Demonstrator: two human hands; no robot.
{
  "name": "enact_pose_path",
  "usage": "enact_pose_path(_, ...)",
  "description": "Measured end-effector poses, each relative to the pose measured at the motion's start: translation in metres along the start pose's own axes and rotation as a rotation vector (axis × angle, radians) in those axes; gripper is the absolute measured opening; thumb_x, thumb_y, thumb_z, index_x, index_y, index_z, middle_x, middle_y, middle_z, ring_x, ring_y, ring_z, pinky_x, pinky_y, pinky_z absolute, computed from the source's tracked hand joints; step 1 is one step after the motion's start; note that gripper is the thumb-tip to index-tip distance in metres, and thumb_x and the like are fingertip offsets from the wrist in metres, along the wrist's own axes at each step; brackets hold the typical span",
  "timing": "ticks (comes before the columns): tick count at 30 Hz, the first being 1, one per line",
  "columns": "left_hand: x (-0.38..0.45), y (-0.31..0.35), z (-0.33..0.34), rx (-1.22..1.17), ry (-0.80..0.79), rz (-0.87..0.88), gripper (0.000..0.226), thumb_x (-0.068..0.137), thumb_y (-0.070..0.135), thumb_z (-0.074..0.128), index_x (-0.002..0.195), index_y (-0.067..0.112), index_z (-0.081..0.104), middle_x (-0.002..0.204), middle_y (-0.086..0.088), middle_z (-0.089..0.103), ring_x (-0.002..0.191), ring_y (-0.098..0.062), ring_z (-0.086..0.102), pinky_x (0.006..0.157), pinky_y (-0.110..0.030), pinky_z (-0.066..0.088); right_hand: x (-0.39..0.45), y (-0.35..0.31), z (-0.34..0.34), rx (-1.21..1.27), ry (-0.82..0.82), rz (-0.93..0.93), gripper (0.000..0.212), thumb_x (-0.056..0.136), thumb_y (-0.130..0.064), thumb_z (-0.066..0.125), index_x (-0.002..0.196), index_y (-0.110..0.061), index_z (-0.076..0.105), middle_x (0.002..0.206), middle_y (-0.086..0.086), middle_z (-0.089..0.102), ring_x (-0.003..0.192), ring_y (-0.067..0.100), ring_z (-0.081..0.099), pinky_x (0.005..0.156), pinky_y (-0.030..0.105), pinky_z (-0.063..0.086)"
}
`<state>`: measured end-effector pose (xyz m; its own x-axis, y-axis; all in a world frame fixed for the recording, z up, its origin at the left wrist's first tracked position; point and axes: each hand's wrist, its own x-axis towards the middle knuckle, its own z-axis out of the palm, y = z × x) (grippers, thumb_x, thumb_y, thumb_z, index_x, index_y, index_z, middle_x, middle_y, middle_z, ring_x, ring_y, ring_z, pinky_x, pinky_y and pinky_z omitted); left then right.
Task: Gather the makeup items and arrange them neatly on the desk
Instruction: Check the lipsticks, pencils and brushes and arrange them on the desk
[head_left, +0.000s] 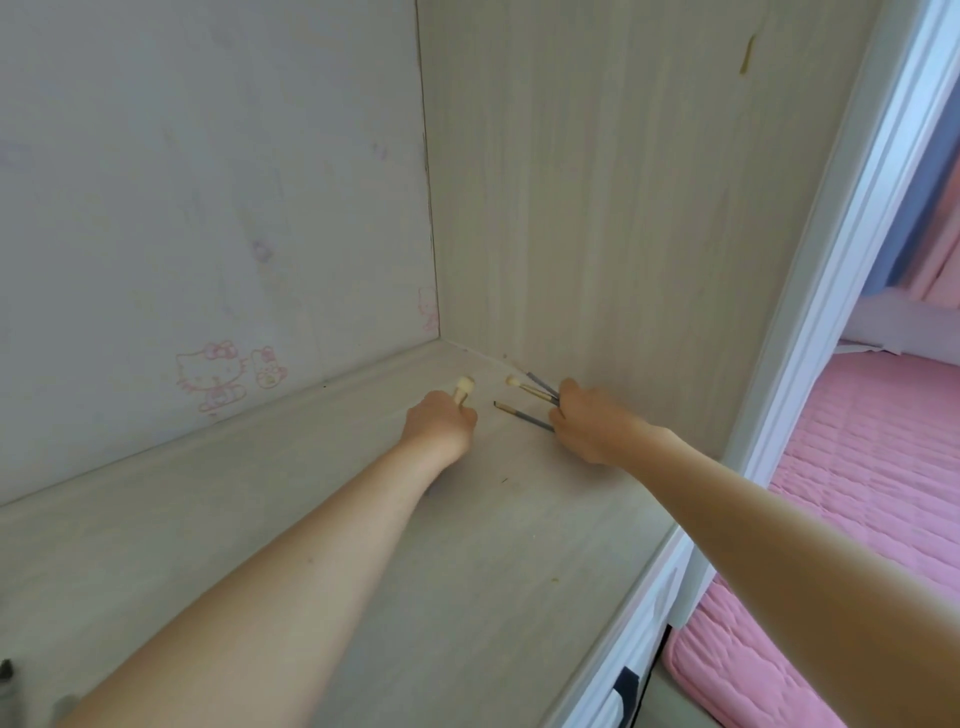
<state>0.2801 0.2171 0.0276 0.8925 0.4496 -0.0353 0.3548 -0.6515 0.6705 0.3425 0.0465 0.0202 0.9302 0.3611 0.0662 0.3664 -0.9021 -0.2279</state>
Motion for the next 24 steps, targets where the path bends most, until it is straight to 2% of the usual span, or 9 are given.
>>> enact_pose_path(2, 0.001, -0.004, -0.004, -0.156, -0.038, -0.061, 0.036, 0.101, 0.028, 0.041, 0.120, -0.001, 0.049, 0.105, -0.019, 0.057, 0.093, -0.035, 0.057, 0.072, -0.033, 0.042, -0.001, -0.002, 0.000, 0.058, -0.034, 0.020, 0.021, 0.099, -0.030, 0.034, 0.099, -0.009, 0.033, 0.090, 0.014, 0.050, 0.076, 0.030, 0.048, 0.066, 0.035, 0.040)
enact_pose_path(4, 0.000, -0.006, -0.009, -0.430, -0.115, -0.164, 0.027, 0.101, 0.016, 0.038, 0.121, -0.001, 0.045, 0.089, -0.017, 0.054, 0.067, -0.028, 0.056, 0.057, -0.033, 0.047, -0.001, -0.004, 0.001, 0.048, -0.056, 0.018, 0.031, 0.098, -0.037, 0.037, 0.109, -0.009, 0.035, 0.092, 0.011, 0.048, 0.080, 0.030, 0.049, 0.067, 0.035, 0.040)
enact_pose_path(6, -0.004, -0.011, -0.016, -0.570, -0.154, -0.225, 0.021, 0.101, 0.009, 0.034, 0.119, 0.001, 0.043, 0.083, -0.014, 0.050, 0.055, -0.022, 0.054, 0.044, -0.027, 0.048, -0.001, -0.007, 0.002, -0.029, -0.091, -0.006, 0.031, 0.099, -0.033, 0.039, 0.115, -0.007, 0.038, 0.097, 0.012, 0.051, 0.080, 0.029, 0.048, 0.067, 0.033, 0.039)
enact_pose_path(9, -0.011, -0.017, -0.025, -0.623, -0.178, -0.191, 0.015, 0.100, 0.005, 0.034, 0.110, 0.003, 0.046, 0.081, -0.014, 0.050, 0.053, -0.021, 0.051, 0.043, -0.028, 0.044, -0.002, -0.011, 0.002, -0.100, -0.124, -0.007, 0.021, 0.099, -0.020, 0.037, 0.111, -0.005, 0.045, 0.105, 0.015, 0.056, 0.077, 0.026, 0.049, 0.065, 0.031, 0.038)
enact_pose_path(13, -0.026, -0.024, -0.035, -0.635, -0.206, -0.159, 0.014, 0.100, 0.004, 0.033, 0.096, 0.005, 0.046, 0.080, -0.013, 0.049, 0.052, -0.019, 0.045, 0.043, -0.027, 0.039, -0.011, -0.018, -0.006, -0.206, -0.186, -0.073, 0.017, 0.094, -0.027, 0.045, 0.095, -0.011, 0.050, 0.089, 0.007, 0.049, 0.075, 0.025, 0.050, 0.063, 0.028, 0.038)
enact_pose_path(16, -0.038, -0.028, -0.045, -0.639, -0.228, -0.138, 0.014, 0.100, 0.004, 0.034, 0.096, 0.006, 0.048, 0.080, -0.012, 0.050, 0.052, -0.017, 0.046, 0.042, -0.026, 0.039, -0.023, -0.018, -0.011, -0.227, -0.217, -0.077, 0.021, 0.092, -0.030, 0.045, 0.081, -0.012, 0.047, 0.083, 0.006, 0.050, 0.072, 0.024, 0.052, 0.057, 0.027, 0.038)
enact_pose_path(18, -0.048, -0.029, -0.055, -0.658, -0.232, -0.125, 0.015, 0.100, 0.004, 0.036, 0.092, 0.006, 0.049, 0.079, -0.012, 0.050, 0.051, -0.016, 0.045, 0.040, -0.024, 0.039, -0.032, -0.019, -0.011, -0.175, -0.194, -0.057, 0.024, 0.092, -0.028, 0.041, 0.077, -0.011, 0.047, 0.076, 0.004, 0.048, 0.064, 0.020, 0.050, 0.049, 0.026, 0.034)
enact_pose_path(21, -0.065, -0.029, -0.071, -0.703, -0.207, -0.128, 0.012, 0.098, 0.003, 0.041, 0.090, 0.005, 0.050, 0.073, -0.011, 0.050, 0.049, -0.015, 0.042, 0.039, -0.021, 0.036, -0.048, -0.025, -0.011, -0.040, -0.156, -0.018, 0.027, 0.094, -0.025, 0.037, 0.072, -0.011, 0.046, 0.073, 0.004, 0.048, 0.058, 0.018, 0.044, 0.048, 0.026, 0.033)
enact_pose_path(24, -0.086, -0.034, -0.093, -0.726, -0.182, -0.131, 0.005, 0.095, 0.002, 0.047, 0.096, 0.002, 0.052, 0.069, -0.009, 0.051, 0.049, -0.014, 0.039, 0.040, -0.021, 0.034, -0.064, -0.041, -0.015, 0.171, -0.092, -0.013, 0.025, 0.094, -0.024, 0.037, 0.082, -0.009, 0.052, 0.079, 0.009, 0.056, 0.062, 0.021, 0.049, 0.051, 0.027, 0.038)
